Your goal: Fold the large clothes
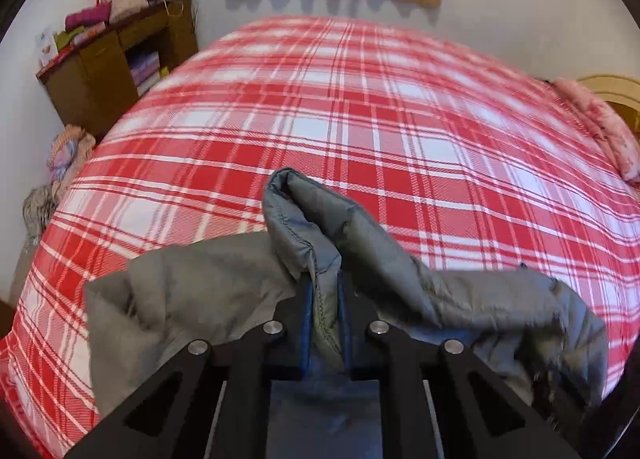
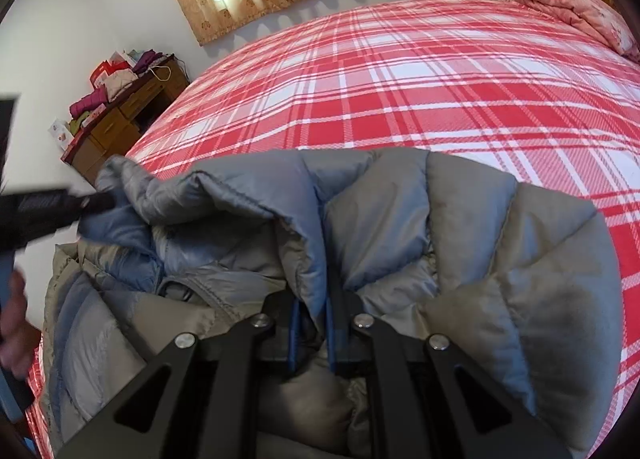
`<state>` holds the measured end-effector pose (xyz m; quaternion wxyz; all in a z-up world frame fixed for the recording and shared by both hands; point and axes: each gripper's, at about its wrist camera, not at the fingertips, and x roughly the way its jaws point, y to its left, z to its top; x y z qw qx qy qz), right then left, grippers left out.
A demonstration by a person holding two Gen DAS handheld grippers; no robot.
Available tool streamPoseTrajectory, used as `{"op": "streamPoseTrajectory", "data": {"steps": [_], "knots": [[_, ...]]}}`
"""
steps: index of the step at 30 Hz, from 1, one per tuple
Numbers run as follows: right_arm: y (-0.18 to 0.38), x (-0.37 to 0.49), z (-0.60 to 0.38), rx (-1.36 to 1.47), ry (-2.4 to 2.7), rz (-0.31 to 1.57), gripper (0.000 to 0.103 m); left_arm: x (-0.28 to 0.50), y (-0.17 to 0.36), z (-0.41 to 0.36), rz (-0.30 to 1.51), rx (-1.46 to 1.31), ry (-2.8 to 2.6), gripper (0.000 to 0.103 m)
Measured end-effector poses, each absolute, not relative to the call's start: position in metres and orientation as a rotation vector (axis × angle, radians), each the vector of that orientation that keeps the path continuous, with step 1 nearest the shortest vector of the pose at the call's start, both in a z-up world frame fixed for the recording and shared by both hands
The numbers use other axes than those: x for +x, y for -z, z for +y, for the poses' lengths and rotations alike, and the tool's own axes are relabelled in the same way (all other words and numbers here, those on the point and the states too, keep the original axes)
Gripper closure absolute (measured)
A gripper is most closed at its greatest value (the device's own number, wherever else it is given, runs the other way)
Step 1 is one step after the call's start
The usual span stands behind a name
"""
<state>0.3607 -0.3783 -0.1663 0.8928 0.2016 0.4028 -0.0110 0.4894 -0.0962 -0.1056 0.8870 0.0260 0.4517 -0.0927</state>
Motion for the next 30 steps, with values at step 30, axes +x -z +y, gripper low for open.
{"op": "streamPoseTrajectory", "data": {"steps": [30], "knots": [[0.159, 0.403, -0.333, 0.242, 0.15, 0.885, 0.067, 0.45, 0.179, -0.016, 0.836, -0.266, 0.133, 0.094]]}}
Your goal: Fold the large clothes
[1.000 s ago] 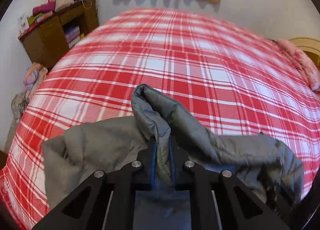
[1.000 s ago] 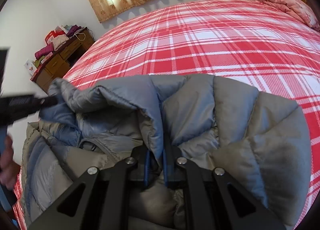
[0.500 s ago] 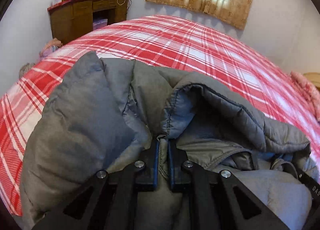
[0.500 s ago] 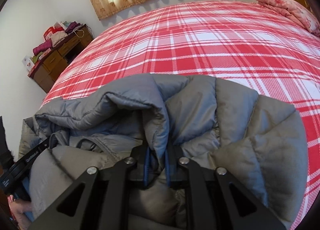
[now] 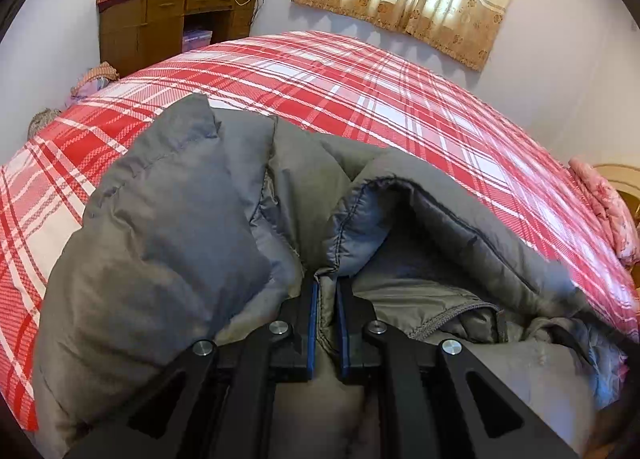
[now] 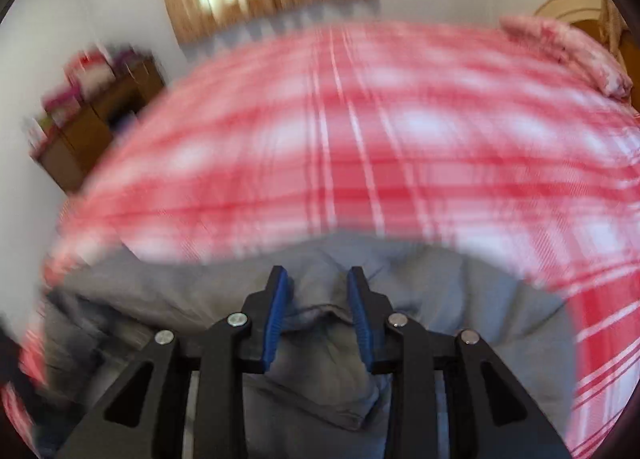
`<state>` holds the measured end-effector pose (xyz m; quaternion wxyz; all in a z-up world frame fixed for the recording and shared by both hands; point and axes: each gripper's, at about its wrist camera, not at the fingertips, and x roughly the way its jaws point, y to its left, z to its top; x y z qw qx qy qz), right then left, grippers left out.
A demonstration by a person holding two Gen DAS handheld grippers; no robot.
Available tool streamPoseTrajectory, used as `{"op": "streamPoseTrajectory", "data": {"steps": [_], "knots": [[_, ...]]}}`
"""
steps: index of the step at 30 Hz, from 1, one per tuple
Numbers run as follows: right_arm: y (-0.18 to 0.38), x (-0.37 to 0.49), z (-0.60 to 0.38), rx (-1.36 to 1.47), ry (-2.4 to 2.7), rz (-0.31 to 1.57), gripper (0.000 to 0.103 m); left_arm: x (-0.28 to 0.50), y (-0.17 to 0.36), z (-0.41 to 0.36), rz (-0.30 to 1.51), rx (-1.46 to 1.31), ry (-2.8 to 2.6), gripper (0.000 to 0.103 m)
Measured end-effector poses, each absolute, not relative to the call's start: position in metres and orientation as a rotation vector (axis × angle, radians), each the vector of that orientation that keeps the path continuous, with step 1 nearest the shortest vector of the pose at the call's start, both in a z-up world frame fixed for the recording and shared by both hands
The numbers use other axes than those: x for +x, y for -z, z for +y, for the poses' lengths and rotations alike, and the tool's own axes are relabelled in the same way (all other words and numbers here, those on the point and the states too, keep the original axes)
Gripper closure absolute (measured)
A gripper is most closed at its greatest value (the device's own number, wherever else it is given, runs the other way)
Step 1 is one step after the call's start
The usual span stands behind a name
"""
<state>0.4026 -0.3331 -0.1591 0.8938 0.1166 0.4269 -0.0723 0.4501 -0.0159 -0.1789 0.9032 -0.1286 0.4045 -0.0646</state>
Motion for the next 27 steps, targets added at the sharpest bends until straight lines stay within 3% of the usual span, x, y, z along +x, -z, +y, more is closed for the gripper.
{"op": "streamPoseTrajectory", "data": {"steps": [5, 11, 16, 19, 23, 27], "knots": [[0.158, 0.397, -0.325, 0.169, 0.178, 0.856, 0.067, 0.437, 0.161, -0.017, 0.898, -0.114, 0.214, 0.094], [0.158, 0.391, -0.326, 0.17, 0.18, 0.836, 0.067, 0.407, 0.1, -0.002, 0.78, -0.118, 0.264, 0.094], [0.157, 0.393, -0.326, 0.189, 0.172, 0.824, 0.066, 0.443, 0.055, -0.048, 0.693, -0.1, 0.335, 0.094], [0.158, 0.392, -0.327, 0.201, 0.165, 0.82, 0.066, 0.471, 0.072, -0.08, 0.717, 0.006, 0.318, 0.094], [0.158, 0.39, -0.333, 0.242, 0.137, 0.806, 0.064, 0.493, 0.155, -0.071, 0.896, 0.055, 0.229, 0.094], [0.158, 0.391, -0.333, 0.256, 0.125, 0.804, 0.063, 0.482, 0.17, -0.059, 0.849, 0.008, 0.253, 0.094]]}}
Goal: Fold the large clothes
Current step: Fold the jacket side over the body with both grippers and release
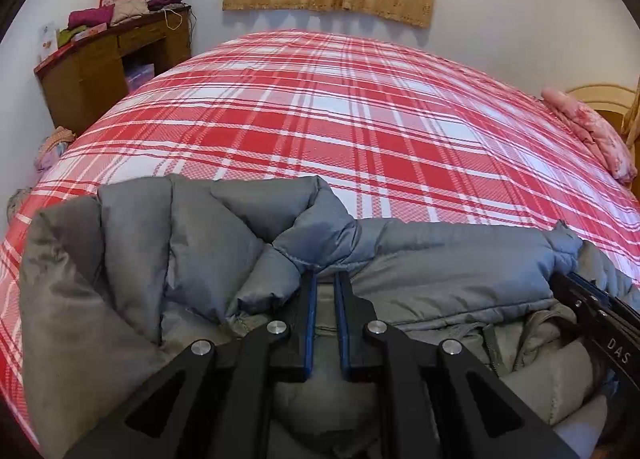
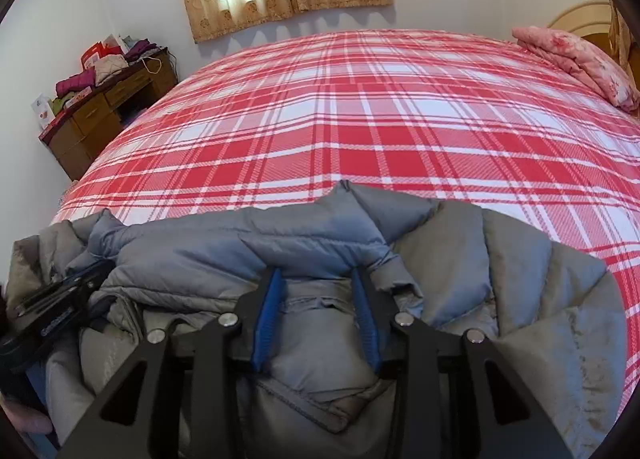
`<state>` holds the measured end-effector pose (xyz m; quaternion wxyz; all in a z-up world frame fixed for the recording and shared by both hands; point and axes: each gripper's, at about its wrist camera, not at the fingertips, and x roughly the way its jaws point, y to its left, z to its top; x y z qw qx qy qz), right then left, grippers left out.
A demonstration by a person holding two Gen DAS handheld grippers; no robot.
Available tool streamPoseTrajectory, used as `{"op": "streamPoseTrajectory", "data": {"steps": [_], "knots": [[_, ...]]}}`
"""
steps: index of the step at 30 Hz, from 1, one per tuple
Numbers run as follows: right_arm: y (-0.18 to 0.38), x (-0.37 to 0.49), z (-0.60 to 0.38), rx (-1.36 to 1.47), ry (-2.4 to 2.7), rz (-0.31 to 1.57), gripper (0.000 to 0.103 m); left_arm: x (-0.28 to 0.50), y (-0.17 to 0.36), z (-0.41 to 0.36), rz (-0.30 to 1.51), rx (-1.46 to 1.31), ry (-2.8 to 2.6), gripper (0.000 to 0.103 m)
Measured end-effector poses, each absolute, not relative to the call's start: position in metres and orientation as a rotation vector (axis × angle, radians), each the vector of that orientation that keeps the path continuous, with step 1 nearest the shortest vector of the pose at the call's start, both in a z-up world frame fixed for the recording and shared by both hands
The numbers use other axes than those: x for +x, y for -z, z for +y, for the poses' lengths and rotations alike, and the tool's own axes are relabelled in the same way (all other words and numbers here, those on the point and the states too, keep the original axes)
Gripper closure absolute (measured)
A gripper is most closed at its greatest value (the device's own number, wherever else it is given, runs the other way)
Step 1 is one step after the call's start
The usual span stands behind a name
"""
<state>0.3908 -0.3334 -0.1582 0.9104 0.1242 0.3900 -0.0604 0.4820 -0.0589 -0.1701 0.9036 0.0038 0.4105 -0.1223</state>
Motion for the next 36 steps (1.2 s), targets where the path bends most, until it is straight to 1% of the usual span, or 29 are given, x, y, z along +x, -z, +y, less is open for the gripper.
{"op": "streamPoseTrajectory", "data": {"steps": [5, 10, 15, 19, 21, 22, 23, 24, 26, 27, 28, 29, 31, 33, 34, 35, 36], "knots": [[0.16, 0.395, -0.332, 0.243, 0.128, 0.828, 0.062, 0.484, 0.172, -0.066, 0.836, 0.056, 0.22, 0.094], [0.161, 0.401, -0.317, 0.129, 0.172, 0.857, 0.061, 0.481, 0.174, -0.074, 0.817, 0.115, 0.191, 0.094], [0.163, 0.4, -0.317, 0.122, 0.185, 0.84, 0.061, 0.483, 0.174, -0.072, 0.81, 0.093, 0.196, 0.094], [0.161, 0.4, -0.316, 0.114, 0.194, 0.845, 0.061, 0.481, 0.171, -0.077, 0.811, 0.13, 0.18, 0.094], [0.16, 0.402, -0.316, 0.115, 0.188, 0.861, 0.059, 0.475, 0.164, -0.076, 0.827, 0.146, 0.19, 0.094], [0.156, 0.401, -0.317, 0.128, 0.165, 0.879, 0.054, 0.463, 0.151, -0.073, 0.82, 0.151, 0.209, 0.094], [0.152, 0.398, -0.319, 0.138, 0.144, 0.895, 0.052, 0.45, 0.139, -0.068, 0.79, 0.145, 0.228, 0.094], [0.144, 0.391, -0.322, 0.156, 0.129, 0.893, 0.052, 0.44, 0.13, -0.063, 0.762, 0.139, 0.245, 0.094], [0.117, 0.359, -0.33, 0.202, 0.124, 0.799, 0.051, 0.403, 0.097, -0.043, 0.683, 0.112, 0.321, 0.094], [0.102, 0.337, -0.334, 0.224, 0.113, 0.744, 0.049, 0.386, 0.085, -0.032, 0.664, 0.104, 0.349, 0.094], [0.086, 0.312, -0.338, 0.237, 0.099, 0.698, 0.039, 0.372, 0.076, -0.023, 0.655, 0.099, 0.364, 0.094], [0.07, 0.282, -0.342, 0.232, 0.086, 0.654, 0.033, 0.357, 0.067, -0.012, 0.651, 0.093, 0.377, 0.094], [0.049, 0.23, -0.345, 0.208, 0.071, 0.599, 0.032, 0.315, 0.047, 0.018, 0.636, 0.071, 0.418, 0.094], [0.034, 0.174, -0.353, 0.183, 0.051, 0.563, 0.022, 0.276, 0.035, 0.045, 0.623, 0.052, 0.459, 0.093], [0.028, 0.138, -0.358, 0.172, 0.047, 0.544, 0.014, 0.251, 0.031, 0.062, 0.618, 0.044, 0.477, 0.093], [0.025, 0.112, -0.364, 0.167, 0.047, 0.53, 0.012, 0.232, 0.03, 0.073, 0.617, 0.044, 0.484, 0.089], [0.023, 0.084, -0.369, 0.163, 0.048, 0.522, 0.011, 0.205, 0.03, 0.09, 0.616, 0.046, 0.48, 0.077]]}}
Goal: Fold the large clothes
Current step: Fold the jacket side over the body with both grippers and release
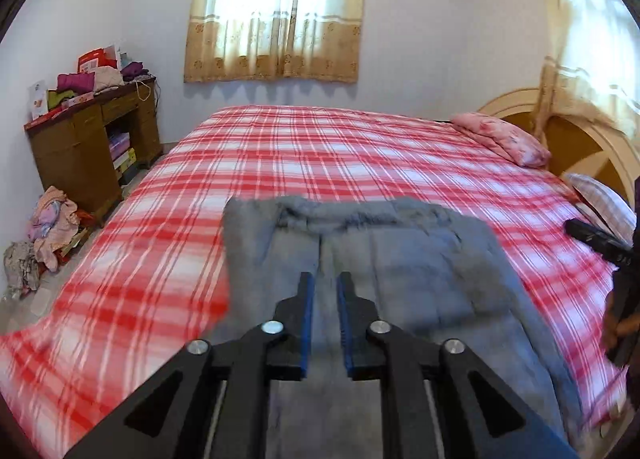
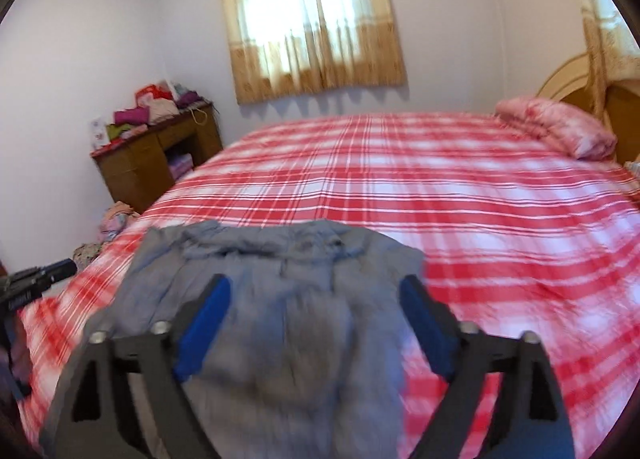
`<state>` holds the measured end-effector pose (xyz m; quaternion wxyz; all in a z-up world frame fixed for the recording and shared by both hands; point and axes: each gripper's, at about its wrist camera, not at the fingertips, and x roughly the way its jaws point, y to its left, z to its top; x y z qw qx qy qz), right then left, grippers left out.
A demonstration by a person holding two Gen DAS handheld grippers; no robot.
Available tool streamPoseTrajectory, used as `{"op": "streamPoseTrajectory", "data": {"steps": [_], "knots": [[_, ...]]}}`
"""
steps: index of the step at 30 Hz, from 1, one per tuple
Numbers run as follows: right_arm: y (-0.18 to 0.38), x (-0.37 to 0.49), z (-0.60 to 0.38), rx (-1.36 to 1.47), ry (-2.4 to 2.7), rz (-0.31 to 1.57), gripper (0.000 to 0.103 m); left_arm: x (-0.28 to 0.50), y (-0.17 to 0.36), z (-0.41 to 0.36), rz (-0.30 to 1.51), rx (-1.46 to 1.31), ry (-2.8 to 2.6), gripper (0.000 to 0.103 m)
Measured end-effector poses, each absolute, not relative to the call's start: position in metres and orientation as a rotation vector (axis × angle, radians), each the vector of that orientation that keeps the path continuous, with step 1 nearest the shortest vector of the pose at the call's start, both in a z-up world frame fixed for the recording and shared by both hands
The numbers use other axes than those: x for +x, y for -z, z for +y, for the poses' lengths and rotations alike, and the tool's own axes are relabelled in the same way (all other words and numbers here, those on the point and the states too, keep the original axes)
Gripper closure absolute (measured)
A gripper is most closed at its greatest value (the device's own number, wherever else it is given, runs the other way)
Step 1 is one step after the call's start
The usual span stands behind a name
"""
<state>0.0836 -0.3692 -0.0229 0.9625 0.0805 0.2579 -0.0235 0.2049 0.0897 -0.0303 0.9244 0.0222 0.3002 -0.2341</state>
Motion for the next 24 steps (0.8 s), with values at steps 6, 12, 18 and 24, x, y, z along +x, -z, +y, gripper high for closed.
{"op": "streamPoseTrajectory", "data": {"steps": [6, 12, 18, 24], "knots": [[0.04, -0.052, -0.389, 0.178, 0.076, 0.572, 0.006, 0.09, 0.047, 0.172, 0.582, -0.057, 0.38, 0.027], [0.104, -0.086, -0.398, 0.357, 0.053, 0.771, 0.002, 0.053, 0.091, 0.204, 0.708, -0.097, 0.281, 0.025], [0.147, -0.099, -0.386, 0.436, 0.021, 0.867, 0.003, 0.042, 0.136, 0.206, 0.818, -0.069, 0.276, 0.025], [0.175, -0.093, -0.357, 0.35, -0.015, 0.994, 0.01, 0.042, 0.171, 0.212, 0.934, -0.1, 0.311, 0.025]]}}
